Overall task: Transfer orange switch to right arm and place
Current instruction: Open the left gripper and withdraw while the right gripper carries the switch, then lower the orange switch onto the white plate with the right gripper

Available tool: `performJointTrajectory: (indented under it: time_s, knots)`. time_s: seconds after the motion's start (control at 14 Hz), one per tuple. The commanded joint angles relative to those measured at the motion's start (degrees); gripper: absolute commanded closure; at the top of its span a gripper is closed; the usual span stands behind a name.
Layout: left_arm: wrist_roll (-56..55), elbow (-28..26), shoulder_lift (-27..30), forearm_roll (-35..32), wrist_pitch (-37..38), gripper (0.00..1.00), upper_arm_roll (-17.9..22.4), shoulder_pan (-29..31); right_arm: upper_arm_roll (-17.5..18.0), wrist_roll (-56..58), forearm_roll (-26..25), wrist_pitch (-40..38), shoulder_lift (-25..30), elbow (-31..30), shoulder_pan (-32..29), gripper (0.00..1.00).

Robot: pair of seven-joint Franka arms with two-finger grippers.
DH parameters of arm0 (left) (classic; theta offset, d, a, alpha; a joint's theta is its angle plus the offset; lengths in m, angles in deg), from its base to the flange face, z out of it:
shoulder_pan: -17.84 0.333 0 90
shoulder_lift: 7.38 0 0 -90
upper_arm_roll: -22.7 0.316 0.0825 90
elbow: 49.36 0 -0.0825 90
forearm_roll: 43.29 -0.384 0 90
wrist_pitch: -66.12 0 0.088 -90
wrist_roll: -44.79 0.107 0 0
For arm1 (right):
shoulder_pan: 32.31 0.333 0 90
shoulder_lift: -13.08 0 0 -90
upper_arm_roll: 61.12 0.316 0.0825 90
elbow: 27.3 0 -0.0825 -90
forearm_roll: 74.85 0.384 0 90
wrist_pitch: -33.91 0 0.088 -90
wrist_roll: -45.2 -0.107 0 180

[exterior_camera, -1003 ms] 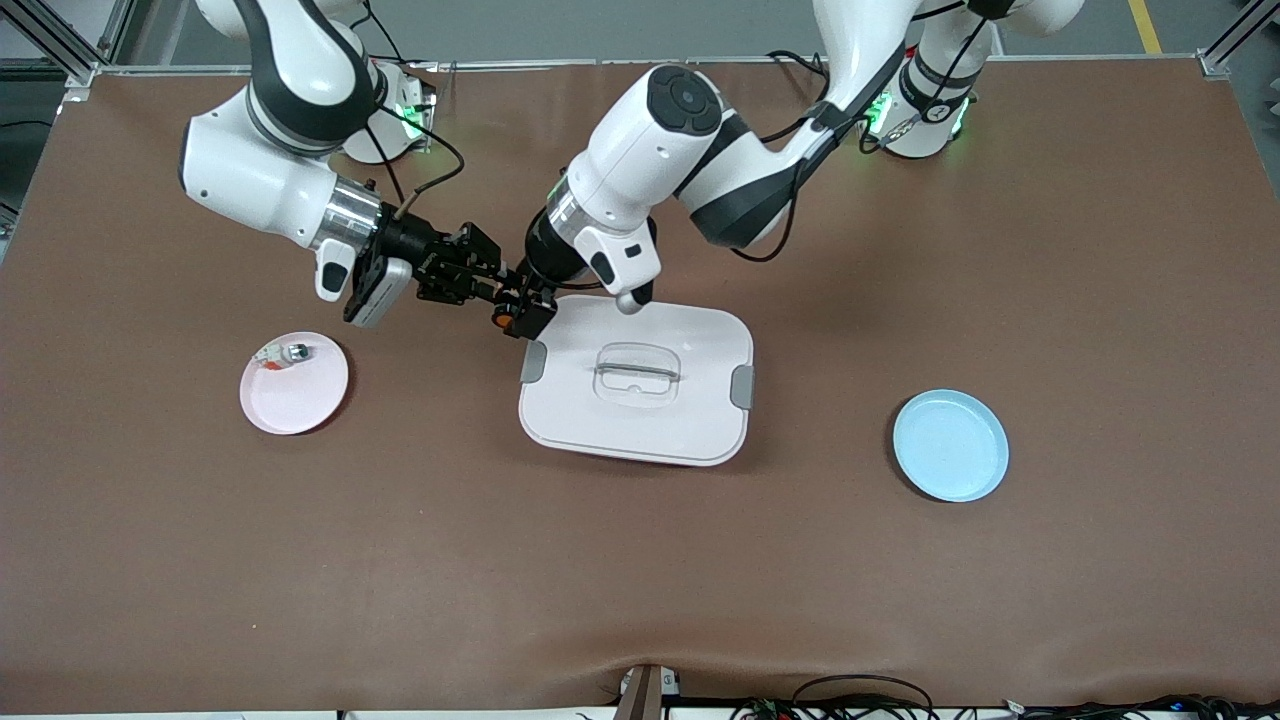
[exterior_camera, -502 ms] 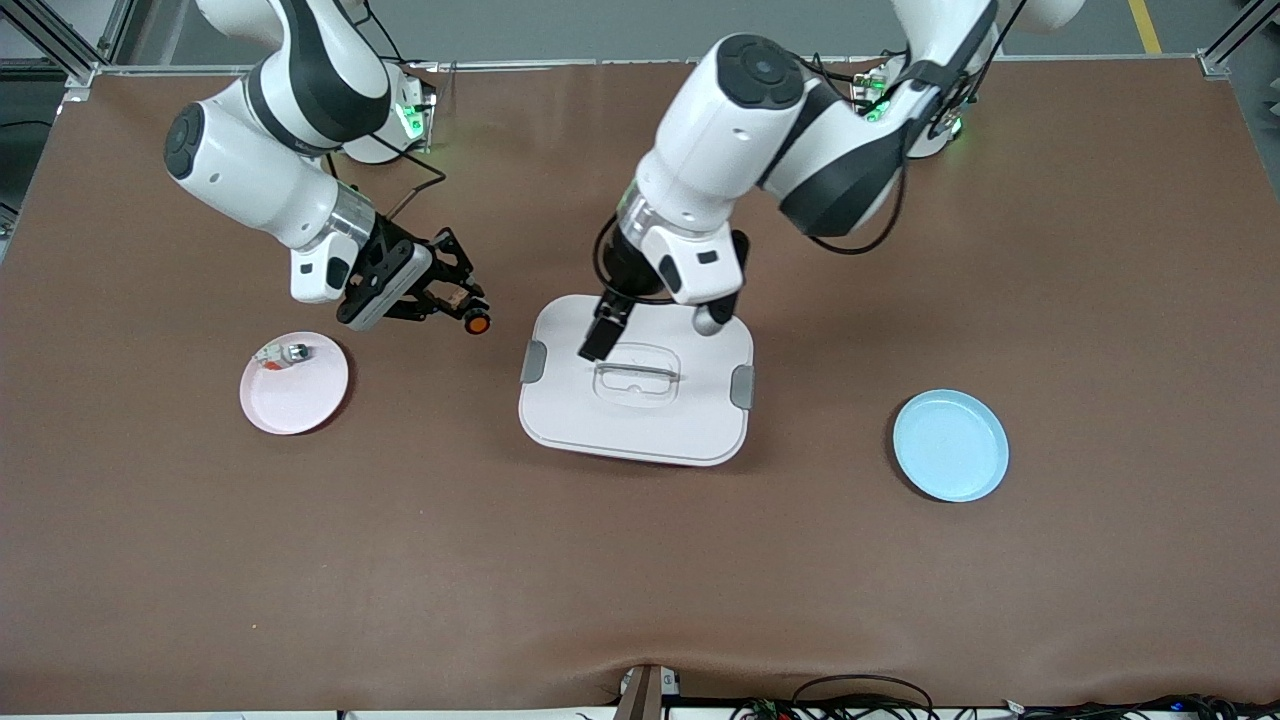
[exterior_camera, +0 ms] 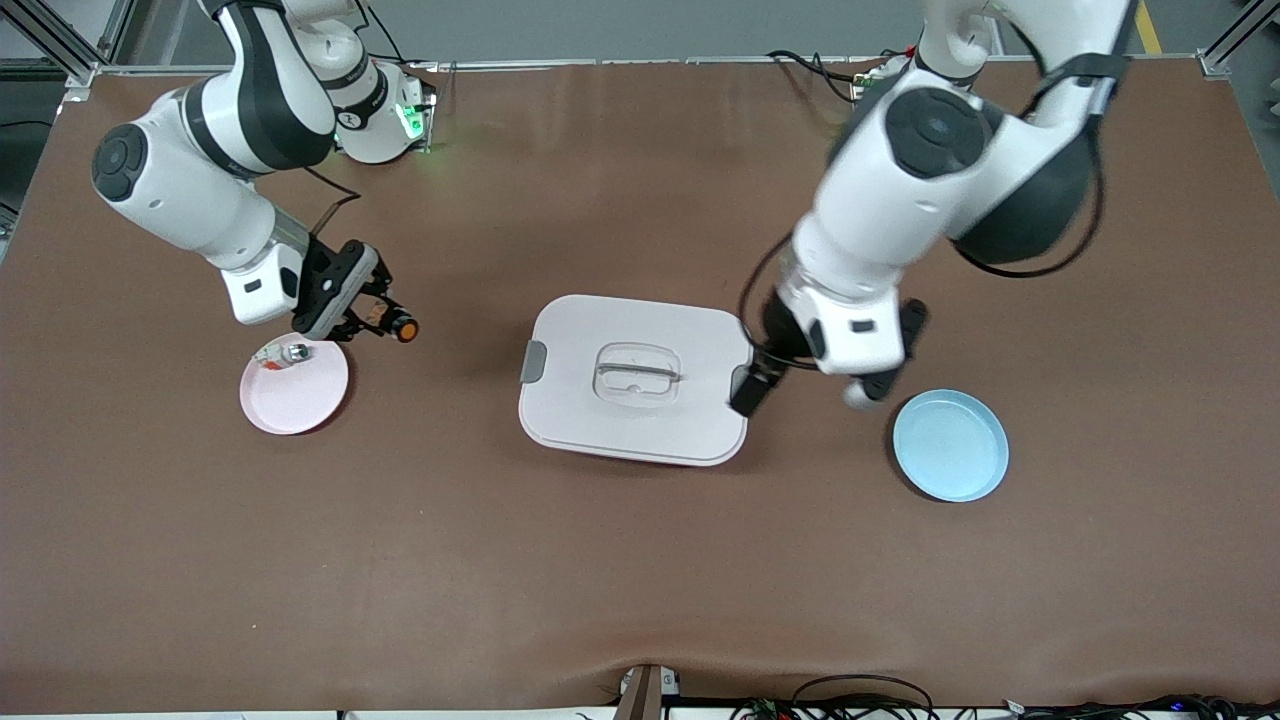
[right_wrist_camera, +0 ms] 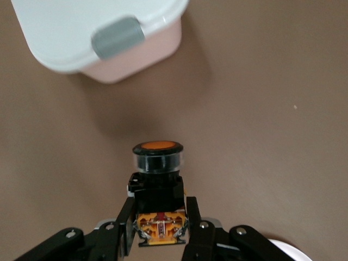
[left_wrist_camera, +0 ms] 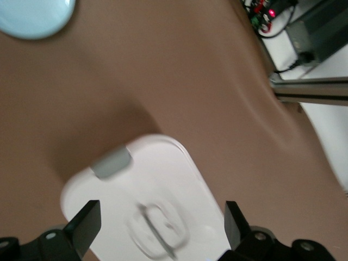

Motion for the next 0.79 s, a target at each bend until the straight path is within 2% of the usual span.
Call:
performJointTrajectory:
  time_s: [0.0,0.29,0.43,0.72]
  knots:
    - [12.43,-1.15,1.60,-2.53,6.60,0.00,-0.31,5.97,0.72,4.29,-5.99,-0.52,-0.11,-0.37,-2.76,1.00]
    - [26.00,-1.49,4.40,-7.01,12.41,0.00,-0.23,12.66,0.72,11.32,-9.78,0.27,-1.17,-0.90,-6.19,1.00]
    - [28.72,-1.50,5.64,-12.98,13.21,0.00,-0.49,13.89,0.72,14.92,-11.79,1.41,-1.95,-1.43,-8.03,1.00]
    - [39.87,-1.50,7.83,-13.62,15.67,0.00,-0.57,17.57,0.72,24.15,-13.74,6.41,-5.20,-2.22,-12.69,1.00]
